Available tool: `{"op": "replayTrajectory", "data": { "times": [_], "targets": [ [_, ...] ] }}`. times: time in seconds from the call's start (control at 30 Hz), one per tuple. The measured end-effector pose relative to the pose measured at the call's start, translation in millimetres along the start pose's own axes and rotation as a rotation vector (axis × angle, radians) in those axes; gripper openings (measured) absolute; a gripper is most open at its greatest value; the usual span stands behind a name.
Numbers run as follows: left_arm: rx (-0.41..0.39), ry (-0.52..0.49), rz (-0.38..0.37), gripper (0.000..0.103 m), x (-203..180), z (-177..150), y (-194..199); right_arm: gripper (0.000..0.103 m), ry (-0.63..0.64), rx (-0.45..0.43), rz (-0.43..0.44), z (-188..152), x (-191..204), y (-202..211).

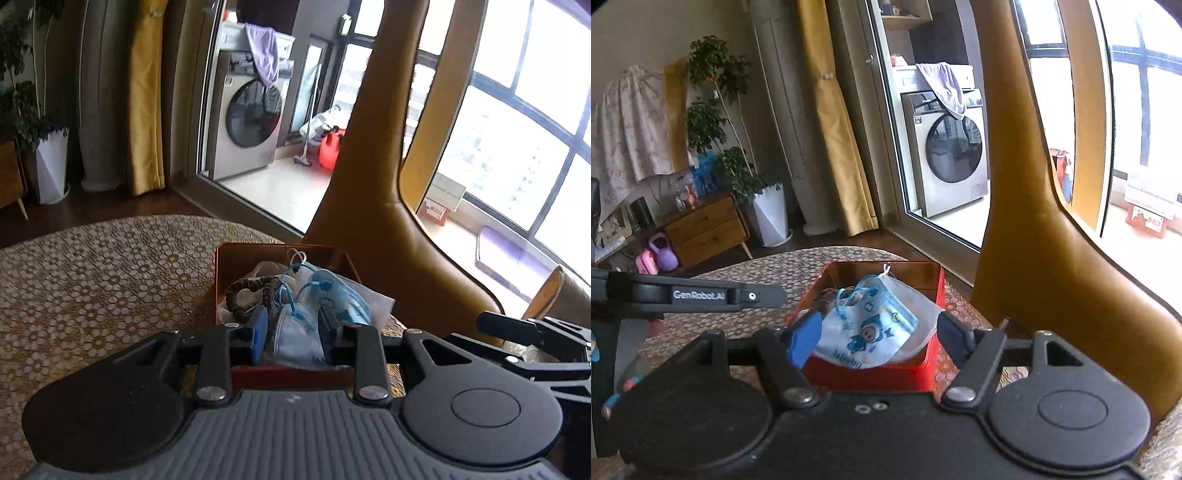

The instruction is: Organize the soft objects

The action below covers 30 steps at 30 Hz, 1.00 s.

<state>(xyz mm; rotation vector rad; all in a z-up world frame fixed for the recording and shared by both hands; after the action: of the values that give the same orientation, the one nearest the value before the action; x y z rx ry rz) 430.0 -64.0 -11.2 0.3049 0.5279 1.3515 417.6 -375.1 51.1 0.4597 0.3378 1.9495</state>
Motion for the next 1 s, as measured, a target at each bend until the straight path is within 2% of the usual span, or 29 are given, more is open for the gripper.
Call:
{"op": "replayTrajectory", "data": {
  "times": [0.23,0.47,0.5,0.53,0.57,0.6,0.63,0.77,0.83,0.9,1.0],
  "targets": [
    [-0.037,-0.066,0.027,0.029,-10.6,-10.1,62.6,0.073,0.026,-0.038,0.033,-5.2,18.1,45.6],
    [-0.044,-0.082,0.014,0.03,-13.3,-30.9,116.9,0.075,0.03,-0.069,0.065,-13.5,38.6,84.4],
    [-0.044,-0.078,0.012,0.033,-12.9,-34.4,123.8,0.076,0.03,-0.077,0.073,-14.3,41.6,90.1],
    [-0.049,-0.072,0.011,0.045,-12.4,-37.7,132.3,0.078,0.035,-0.086,0.078,-15.3,44.8,96.2],
    [-0.058,-0.069,0.011,0.065,-12.0,-40.5,139.6,0.078,0.039,-0.099,0.083,-16.3,48.4,103.4],
    [-0.078,-0.068,0.014,0.071,-11.7,-44.2,149.3,0.08,0.041,-0.106,0.088,-17.1,51.4,108.9],
    [-0.099,-0.073,0.018,0.075,-12.0,-48.0,158.4,0.08,0.042,-0.114,0.096,-17.6,54.5,114.3],
    [-0.107,-0.105,0.044,0.075,-16.9,-60.1,182.3,0.085,0.066,-0.145,0.121,-23.9,68.8,135.9],
    [-0.115,-0.102,0.05,0.076,-16.9,-65.4,193.5,0.089,0.069,-0.156,0.134,-26.8,74.4,145.1],
    [-0.124,-0.095,0.049,0.082,-16.9,-70.8,204.6,0.092,0.072,-0.176,0.143,-30.8,79.9,154.8],
    [-0.142,-0.097,0.057,0.083,-17.6,-79.4,220.1,0.095,0.088,-0.19,0.152,-37.0,86.2,167.6]
  ]
}}
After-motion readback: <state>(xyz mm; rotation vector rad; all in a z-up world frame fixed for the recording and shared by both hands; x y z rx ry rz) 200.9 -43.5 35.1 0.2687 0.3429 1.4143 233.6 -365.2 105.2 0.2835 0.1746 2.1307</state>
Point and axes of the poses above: each gripper's, at about its wrist camera, not at the fingertips, and y roughly against the way its jaws point, x to its left, z to its top, the point moved 1 cm from there along -y, roughly the way its jaws point, and after that the axes turned 8 degrees about -x, right-handed, at the moved point
